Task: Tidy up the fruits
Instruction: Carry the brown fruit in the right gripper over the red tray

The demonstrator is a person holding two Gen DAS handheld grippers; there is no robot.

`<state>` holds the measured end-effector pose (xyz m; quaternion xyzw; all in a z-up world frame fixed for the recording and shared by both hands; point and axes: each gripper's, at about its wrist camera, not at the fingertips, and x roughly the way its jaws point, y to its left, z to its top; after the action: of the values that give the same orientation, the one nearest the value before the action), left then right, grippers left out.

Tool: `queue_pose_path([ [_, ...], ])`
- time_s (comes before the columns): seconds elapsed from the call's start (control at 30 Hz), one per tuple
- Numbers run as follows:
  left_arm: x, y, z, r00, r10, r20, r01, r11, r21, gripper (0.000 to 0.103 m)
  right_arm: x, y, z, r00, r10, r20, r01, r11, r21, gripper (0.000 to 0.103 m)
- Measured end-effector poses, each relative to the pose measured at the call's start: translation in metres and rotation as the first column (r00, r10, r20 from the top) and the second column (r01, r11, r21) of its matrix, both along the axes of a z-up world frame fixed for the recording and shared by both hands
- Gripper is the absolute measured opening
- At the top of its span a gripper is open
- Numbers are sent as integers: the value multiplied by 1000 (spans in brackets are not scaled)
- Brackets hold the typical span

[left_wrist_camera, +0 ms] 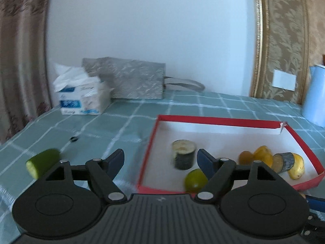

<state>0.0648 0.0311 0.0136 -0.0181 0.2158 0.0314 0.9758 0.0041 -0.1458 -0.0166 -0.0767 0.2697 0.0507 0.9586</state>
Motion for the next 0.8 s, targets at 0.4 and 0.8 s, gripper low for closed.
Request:
queue_pose_path([
  [0.4, -16, 38, -9, 996, 59, -69, -64, 995, -78, 83, -12, -2, 3, 999, 8, 43, -8, 1000, 0, 22],
  [0.8, -16, 34, -9, 998, 22, -66, -26, 997, -73, 83, -31, -28, 7, 997, -22, 73, 16, 997, 78, 22],
])
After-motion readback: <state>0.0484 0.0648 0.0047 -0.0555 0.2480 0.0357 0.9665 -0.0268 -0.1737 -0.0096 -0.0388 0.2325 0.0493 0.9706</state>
